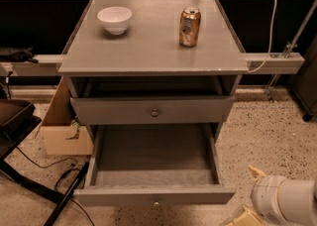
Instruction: Close middle drawer
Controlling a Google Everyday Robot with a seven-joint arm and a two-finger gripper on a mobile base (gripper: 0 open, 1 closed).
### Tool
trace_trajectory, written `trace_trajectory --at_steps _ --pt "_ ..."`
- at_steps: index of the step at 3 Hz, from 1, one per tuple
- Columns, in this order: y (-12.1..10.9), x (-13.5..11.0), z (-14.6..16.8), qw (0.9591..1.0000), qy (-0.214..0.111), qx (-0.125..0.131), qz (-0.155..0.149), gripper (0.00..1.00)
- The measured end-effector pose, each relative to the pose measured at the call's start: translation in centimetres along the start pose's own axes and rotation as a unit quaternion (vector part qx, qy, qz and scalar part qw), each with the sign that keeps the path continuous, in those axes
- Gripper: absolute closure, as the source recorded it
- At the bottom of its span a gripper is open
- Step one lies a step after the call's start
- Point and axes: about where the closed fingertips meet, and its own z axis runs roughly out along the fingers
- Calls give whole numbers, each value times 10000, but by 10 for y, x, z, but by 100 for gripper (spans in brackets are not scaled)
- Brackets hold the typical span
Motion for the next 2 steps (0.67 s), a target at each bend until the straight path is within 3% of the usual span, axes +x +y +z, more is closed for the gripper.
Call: trace_trajectory --at_steps 1,2 --pt "15 35 65 9993 282 -263 -21 2" --pt "29 79 137 9974 511 -492 -142 24"
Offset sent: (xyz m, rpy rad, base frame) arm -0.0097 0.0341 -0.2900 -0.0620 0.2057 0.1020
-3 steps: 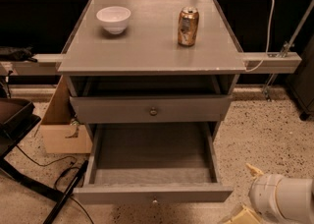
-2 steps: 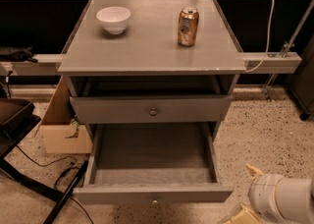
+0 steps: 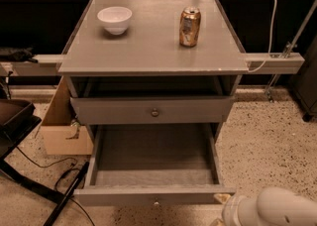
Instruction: Close middle drawer
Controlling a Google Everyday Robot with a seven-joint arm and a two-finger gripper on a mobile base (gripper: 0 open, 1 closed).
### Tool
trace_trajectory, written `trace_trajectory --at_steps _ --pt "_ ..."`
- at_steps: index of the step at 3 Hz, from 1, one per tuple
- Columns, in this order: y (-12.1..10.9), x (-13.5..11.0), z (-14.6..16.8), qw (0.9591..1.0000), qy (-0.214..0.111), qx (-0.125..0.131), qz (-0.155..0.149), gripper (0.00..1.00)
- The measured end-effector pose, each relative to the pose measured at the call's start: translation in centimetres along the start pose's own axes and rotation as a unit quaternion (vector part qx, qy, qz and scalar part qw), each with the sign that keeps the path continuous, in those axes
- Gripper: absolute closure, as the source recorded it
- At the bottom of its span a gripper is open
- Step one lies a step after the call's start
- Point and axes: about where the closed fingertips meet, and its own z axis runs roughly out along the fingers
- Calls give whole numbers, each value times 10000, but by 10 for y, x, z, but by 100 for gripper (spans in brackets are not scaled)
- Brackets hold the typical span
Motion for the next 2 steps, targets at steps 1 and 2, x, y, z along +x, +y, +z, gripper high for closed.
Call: trace_trajectory --at_steps 1,2 --pt "1 33 79 9998 8 -174 -136 55" --pt "-1 39 128 9990 -173 -357 -188 78"
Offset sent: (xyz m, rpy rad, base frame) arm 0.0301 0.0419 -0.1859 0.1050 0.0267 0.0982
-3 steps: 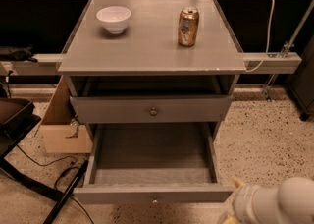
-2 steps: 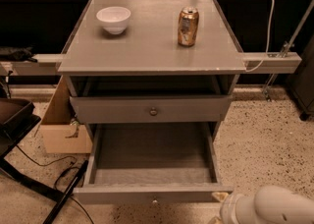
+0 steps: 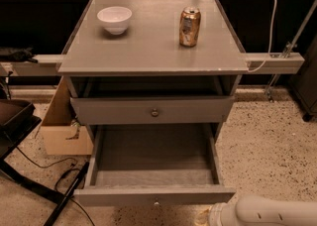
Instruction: Close middle drawer
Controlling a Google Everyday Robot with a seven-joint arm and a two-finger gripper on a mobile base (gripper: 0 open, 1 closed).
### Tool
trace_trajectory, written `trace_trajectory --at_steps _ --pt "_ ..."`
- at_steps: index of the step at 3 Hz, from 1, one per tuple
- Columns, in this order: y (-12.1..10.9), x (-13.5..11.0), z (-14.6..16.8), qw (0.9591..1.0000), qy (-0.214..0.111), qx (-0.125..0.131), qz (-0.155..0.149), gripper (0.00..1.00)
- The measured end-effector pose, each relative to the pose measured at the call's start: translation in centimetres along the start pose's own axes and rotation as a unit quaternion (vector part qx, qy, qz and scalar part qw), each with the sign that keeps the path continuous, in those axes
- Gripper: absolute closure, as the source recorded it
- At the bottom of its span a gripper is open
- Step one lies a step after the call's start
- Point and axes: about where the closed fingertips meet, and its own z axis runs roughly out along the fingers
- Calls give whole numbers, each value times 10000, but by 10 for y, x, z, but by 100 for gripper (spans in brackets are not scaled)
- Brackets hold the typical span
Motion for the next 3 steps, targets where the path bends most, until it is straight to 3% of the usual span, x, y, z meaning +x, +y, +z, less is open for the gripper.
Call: trace_trajectory --at_steps 1,3 --pt "-17 -16 38 9995 -313 -53 -63 100" --pt "-18 -16 51 9992 -385 -113 -37 100"
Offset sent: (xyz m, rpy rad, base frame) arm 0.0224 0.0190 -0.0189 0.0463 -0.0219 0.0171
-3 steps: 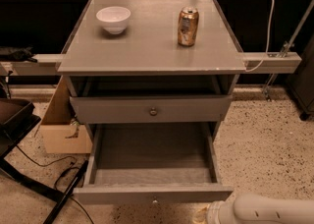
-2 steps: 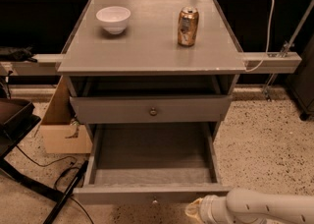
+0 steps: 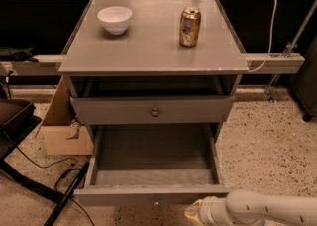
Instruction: Close middle drawer
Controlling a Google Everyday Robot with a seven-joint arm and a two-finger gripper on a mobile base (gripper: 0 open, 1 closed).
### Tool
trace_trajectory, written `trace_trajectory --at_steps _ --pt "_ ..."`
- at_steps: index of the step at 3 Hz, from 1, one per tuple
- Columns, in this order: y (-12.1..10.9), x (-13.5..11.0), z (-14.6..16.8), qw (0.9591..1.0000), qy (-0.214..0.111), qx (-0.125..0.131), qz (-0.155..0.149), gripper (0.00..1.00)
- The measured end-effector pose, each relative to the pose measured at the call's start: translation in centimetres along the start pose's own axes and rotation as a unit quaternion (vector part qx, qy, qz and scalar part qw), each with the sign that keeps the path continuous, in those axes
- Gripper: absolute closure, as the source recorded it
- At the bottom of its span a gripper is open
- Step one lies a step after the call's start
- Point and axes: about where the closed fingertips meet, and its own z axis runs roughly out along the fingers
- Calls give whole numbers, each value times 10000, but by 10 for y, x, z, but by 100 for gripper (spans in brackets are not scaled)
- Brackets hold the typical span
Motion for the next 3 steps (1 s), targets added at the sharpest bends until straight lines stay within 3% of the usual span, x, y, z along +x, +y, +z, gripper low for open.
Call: trace_trajectory --at_steps 1,3 --pt "-5 -1 29 9991 -369 -160 -137 100" --pt "-22 -5 44 9977 -618 -102 -256 100"
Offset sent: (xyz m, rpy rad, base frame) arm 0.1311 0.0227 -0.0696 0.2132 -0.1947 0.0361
